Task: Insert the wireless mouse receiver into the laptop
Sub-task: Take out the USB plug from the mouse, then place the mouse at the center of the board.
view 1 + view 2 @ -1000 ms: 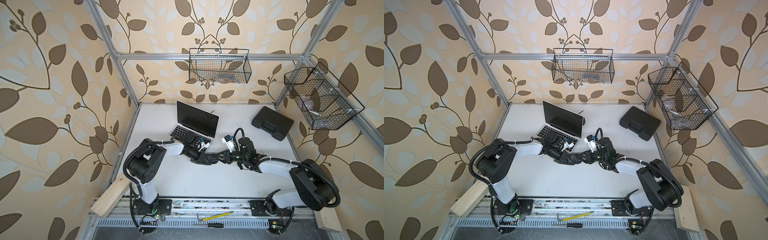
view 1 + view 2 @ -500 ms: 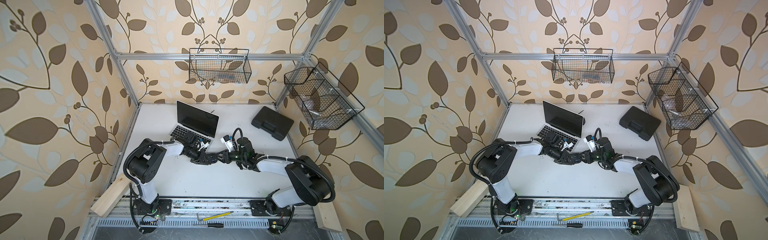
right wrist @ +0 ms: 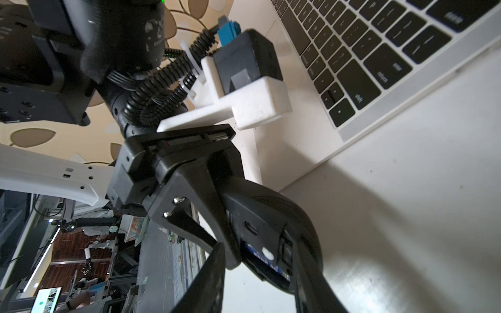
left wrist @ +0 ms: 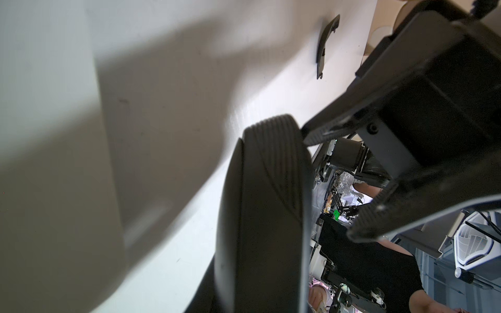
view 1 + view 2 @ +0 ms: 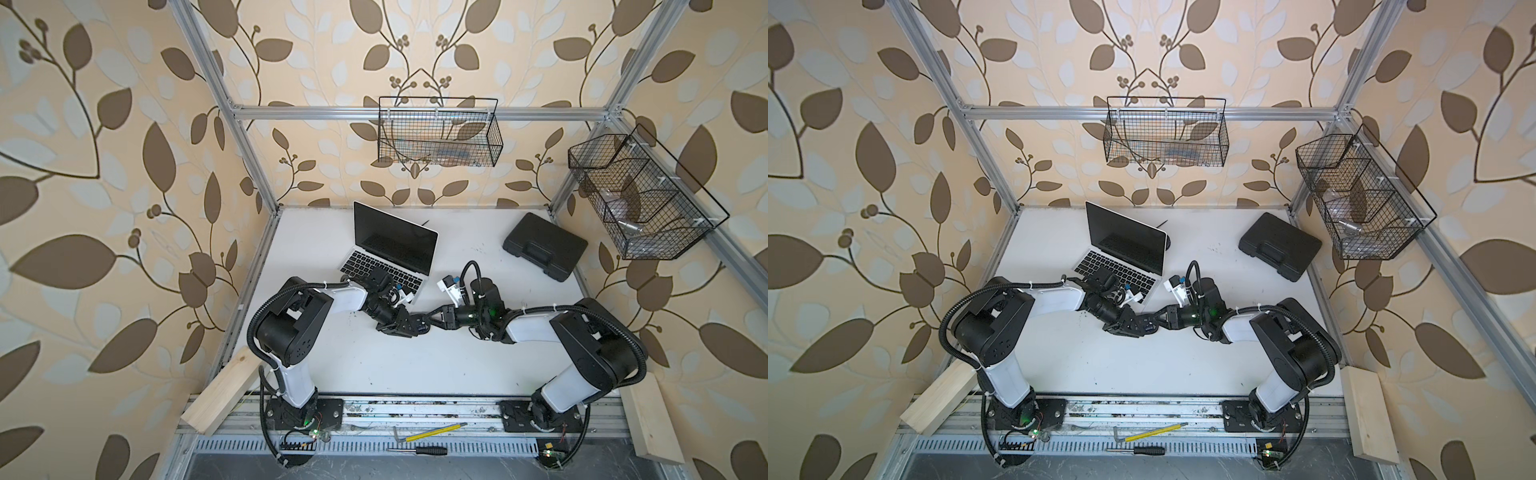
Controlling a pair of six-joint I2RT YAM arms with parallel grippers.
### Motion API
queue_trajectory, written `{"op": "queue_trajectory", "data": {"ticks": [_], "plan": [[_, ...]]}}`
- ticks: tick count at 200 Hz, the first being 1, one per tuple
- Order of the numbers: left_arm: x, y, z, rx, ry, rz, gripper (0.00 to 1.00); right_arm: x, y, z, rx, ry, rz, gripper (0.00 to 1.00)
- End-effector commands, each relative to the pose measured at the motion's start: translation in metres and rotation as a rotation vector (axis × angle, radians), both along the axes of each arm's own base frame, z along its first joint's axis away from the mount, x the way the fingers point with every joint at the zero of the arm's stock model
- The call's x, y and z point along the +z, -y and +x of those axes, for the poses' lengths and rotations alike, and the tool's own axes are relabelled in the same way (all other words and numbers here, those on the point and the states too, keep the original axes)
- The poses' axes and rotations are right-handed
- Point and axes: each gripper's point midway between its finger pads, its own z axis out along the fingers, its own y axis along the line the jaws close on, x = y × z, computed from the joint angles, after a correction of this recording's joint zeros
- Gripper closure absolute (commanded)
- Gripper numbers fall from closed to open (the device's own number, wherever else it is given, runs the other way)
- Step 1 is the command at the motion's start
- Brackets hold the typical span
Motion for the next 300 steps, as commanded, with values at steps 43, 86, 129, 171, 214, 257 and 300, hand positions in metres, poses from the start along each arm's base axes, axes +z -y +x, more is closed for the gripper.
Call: {"op": "queue_trajectory", "data": {"ticks": [43,86,129,171,214,257,300], "plan": [[-0.006,0.005,0.035,0.026,0.098,0.016,1.0,0.069,-0.027,-0.041,0.256,0.052,0.271,0.61],[0.0,0.004,0.027,-0.027,0.118,0.016,1.0,0.057,-0.004,-0.016,0.086,0.101,0.175,0.6],[0.008,-0.003,0.0,-0.07,0.062,0.019,0.77,0.017,0.057,-0.008,-0.066,0.327,-0.441,0.32],[0.01,-0.012,-0.009,-0.002,0.047,0.059,0.62,0.026,0.063,-0.025,0.033,0.287,-0.736,0.36],[0.015,-0.034,-0.019,0.077,0.105,0.124,0.27,0.012,0.054,-0.054,0.266,0.202,-0.961,0.36],[0.039,-0.088,0.006,0.336,0.324,0.268,0.2,-0.02,0.057,-0.071,0.409,0.161,-1.139,0.42],[0.056,-0.135,0.025,0.505,0.428,0.314,0.18,-0.041,0.031,-0.075,0.423,0.181,-1.128,0.47]]}}
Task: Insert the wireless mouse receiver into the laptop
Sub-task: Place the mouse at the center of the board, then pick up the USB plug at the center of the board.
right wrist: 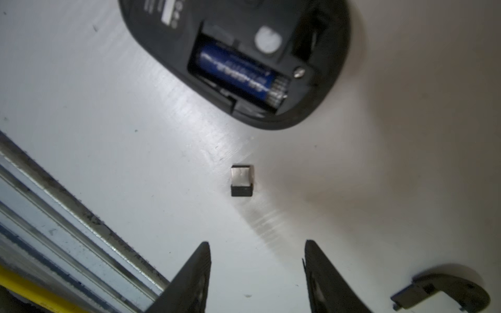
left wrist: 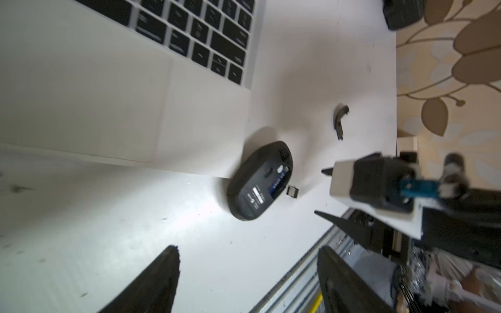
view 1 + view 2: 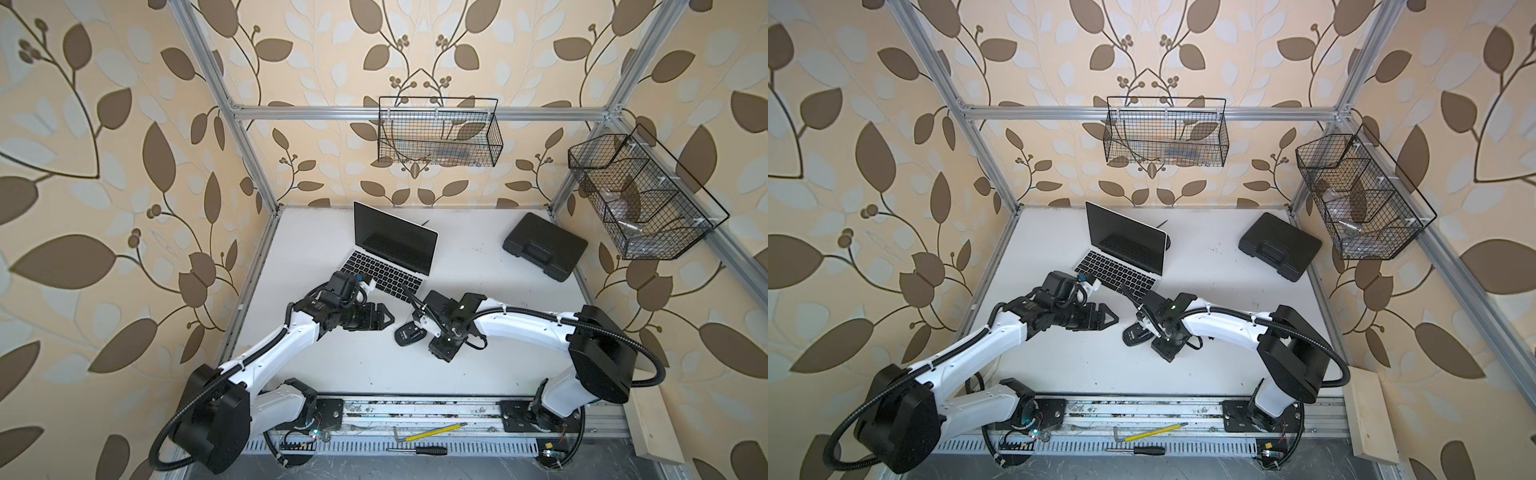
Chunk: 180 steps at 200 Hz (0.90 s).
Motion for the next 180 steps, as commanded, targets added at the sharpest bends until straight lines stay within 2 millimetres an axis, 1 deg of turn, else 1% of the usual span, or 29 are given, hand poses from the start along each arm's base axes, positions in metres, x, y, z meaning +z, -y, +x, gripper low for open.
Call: {"op": "queue_trajectory", "data": {"ticks": [1,28,55,66,86,113,139,160,180], "plan": [[-0.007,-0.028,0.005,0.103,0.007,0.075,0.19,-0.004,-0.006,0.005,-0.001,0.022,-0.009,0.48],[-0.009,-0.036,0.006,0.128,0.015,0.084,0.18,-0.01,-0.017,0.013,-0.022,0.056,0.018,0.56],[-0.008,-0.036,0.007,0.125,0.013,0.082,0.18,-0.018,-0.023,0.01,-0.002,0.055,0.005,0.6],[-0.007,-0.036,0.007,0.124,0.014,0.079,0.18,-0.022,-0.021,0.007,0.0,0.047,-0.006,0.61],[-0.007,-0.036,0.007,0.122,0.008,0.071,0.18,-0.027,-0.013,0.007,-0.001,0.052,-0.044,0.62],[-0.005,-0.037,0.008,0.122,0.016,0.07,0.18,-0.034,-0.008,0.004,-0.008,0.041,-0.059,0.67],[-0.004,-0.037,0.008,0.12,0.017,0.068,0.18,-0.04,-0.004,0.002,-0.016,0.036,-0.074,0.75],[-0.003,-0.038,0.008,0.122,0.018,0.071,0.18,-0.041,-0.002,0.002,-0.018,0.048,-0.078,0.79],[-0.001,-0.04,0.009,0.129,0.02,0.068,0.18,-0.047,-0.001,0.002,-0.019,0.047,-0.096,0.84]]}}
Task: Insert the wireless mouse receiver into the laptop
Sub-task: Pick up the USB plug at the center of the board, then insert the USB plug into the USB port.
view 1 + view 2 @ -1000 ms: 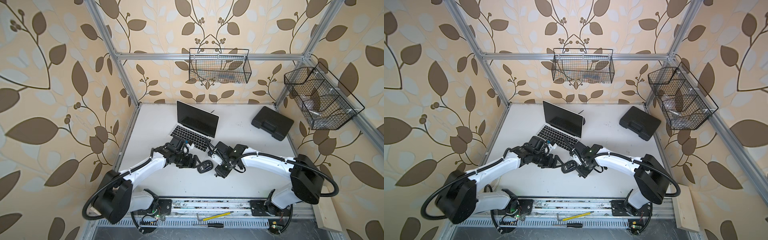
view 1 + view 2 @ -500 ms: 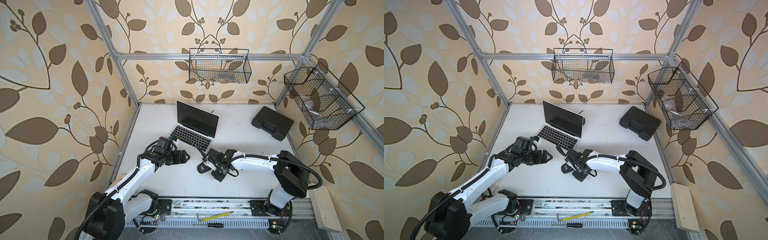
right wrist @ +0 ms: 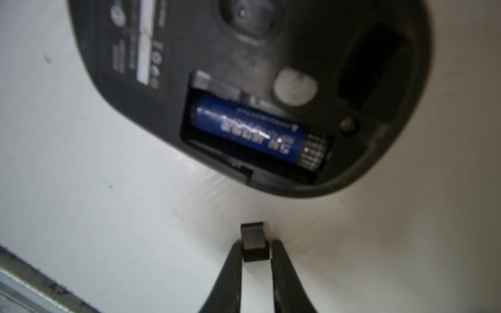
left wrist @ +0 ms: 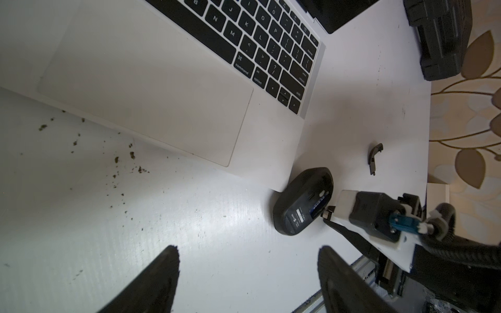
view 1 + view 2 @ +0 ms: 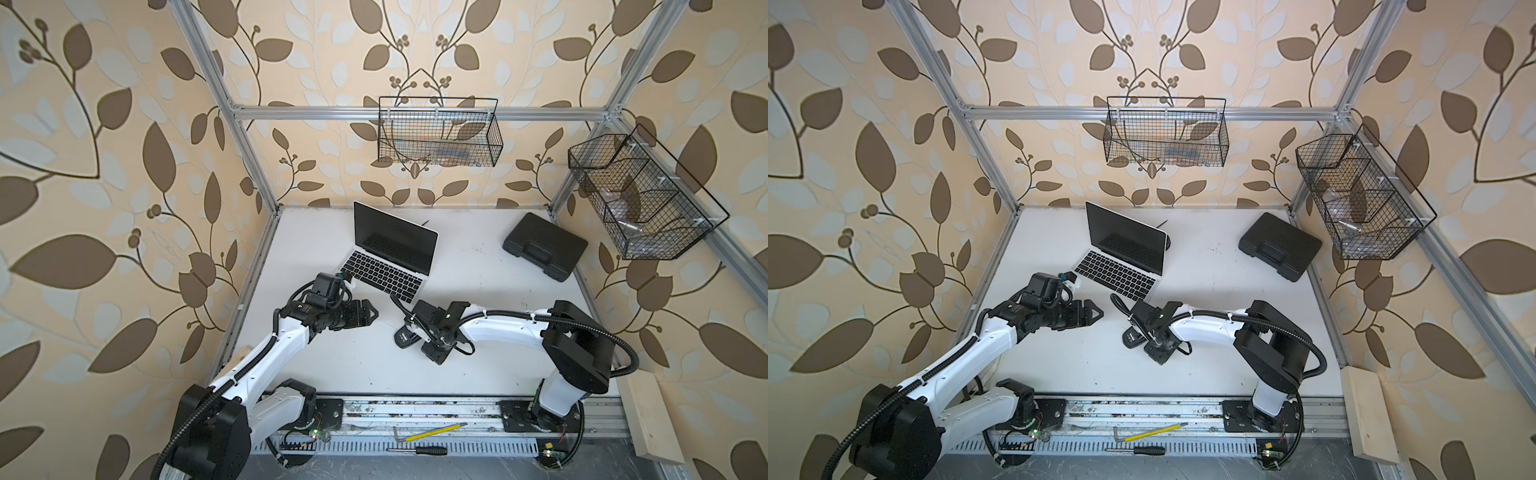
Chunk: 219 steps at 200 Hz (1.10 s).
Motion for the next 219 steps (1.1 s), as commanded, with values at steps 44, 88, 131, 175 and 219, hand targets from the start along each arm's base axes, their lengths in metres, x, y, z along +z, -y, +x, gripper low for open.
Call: {"op": "queue_trajectory", "data": {"ticks": [44,88,131,175,219], "plan": [[0.025,-0.027,0.028,0.055,0.055,0.001,0.18,0.008,0.016,0.009,-0.046,0.035,-0.003,0.94],[0.027,-0.075,0.098,0.132,0.055,0.026,0.21,0.056,0.028,0.071,-0.04,0.078,0.157,0.97],[-0.001,-0.107,0.16,0.158,-0.025,0.055,0.23,0.059,0.022,0.132,0.039,0.136,0.164,0.97],[-0.042,-0.121,0.194,0.153,-0.118,0.082,0.25,0.045,0.007,0.169,0.054,0.17,0.158,0.97],[-0.076,-0.125,0.204,0.137,-0.201,0.109,0.23,0.019,0.009,0.181,0.05,0.136,0.134,0.97]]}}
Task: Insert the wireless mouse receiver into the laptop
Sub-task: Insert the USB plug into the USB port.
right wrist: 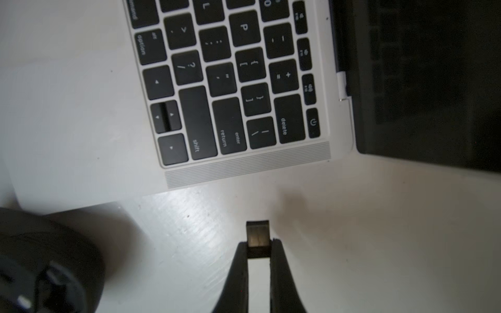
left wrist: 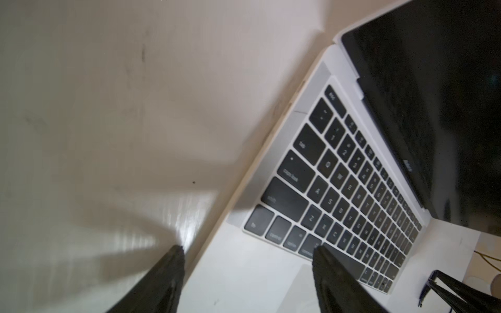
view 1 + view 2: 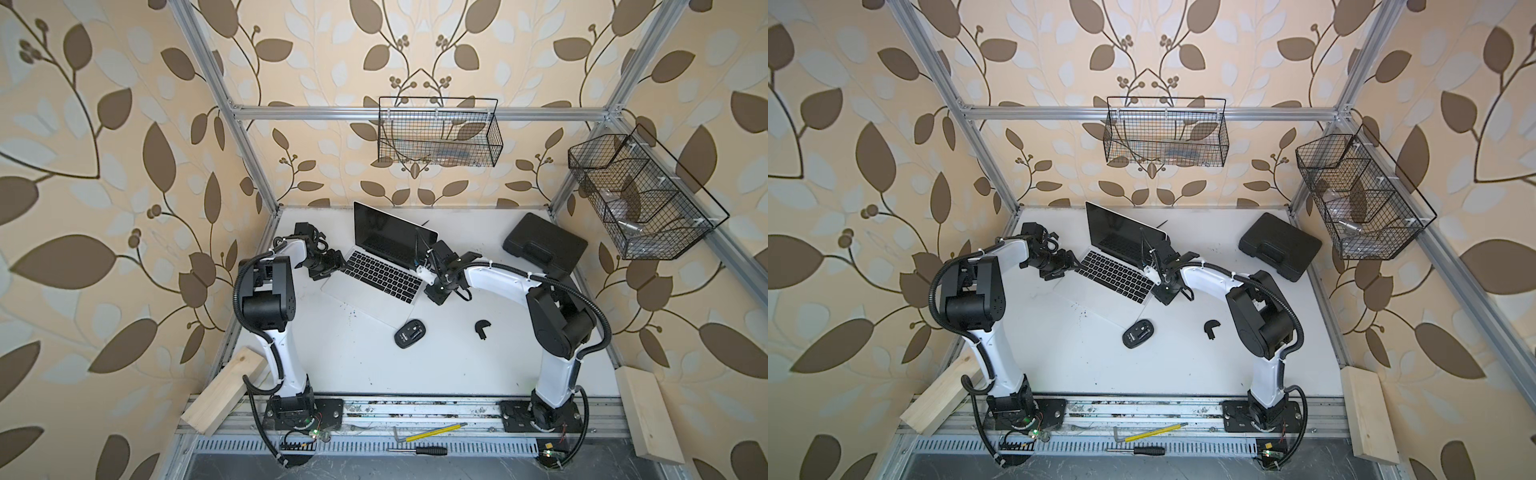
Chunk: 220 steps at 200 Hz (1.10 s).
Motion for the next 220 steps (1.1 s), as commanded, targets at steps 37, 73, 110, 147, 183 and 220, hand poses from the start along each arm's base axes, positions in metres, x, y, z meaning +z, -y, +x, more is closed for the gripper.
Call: {"op": "queue_trajectory", "data": {"ticks": [37,73,110,147,183,220], "plan": [[-0.025,-0.006,0.008,-0.03,-0.092,0.014,0.22,-0.021,-0.004,0.013,0.034,-0.006,-0.01,0.97],[-0.029,-0.002,0.012,-0.04,-0.102,-0.021,0.24,-0.029,-0.004,0.02,0.022,-0.007,-0.016,0.97],[-0.034,0.005,0.011,-0.049,-0.117,-0.059,0.34,-0.025,-0.003,0.024,0.011,-0.007,0.002,0.97],[-0.039,0.012,0.009,-0.067,-0.134,-0.072,0.38,-0.028,-0.005,0.022,0.021,-0.03,0.005,0.98],[-0.041,0.02,0.008,-0.086,-0.143,-0.082,0.38,-0.03,-0.008,0.021,0.035,-0.027,-0.012,0.98],[-0.043,0.023,0.007,-0.088,-0.15,-0.087,0.39,-0.022,-0.023,0.019,0.061,-0.031,0.03,0.98]]}}
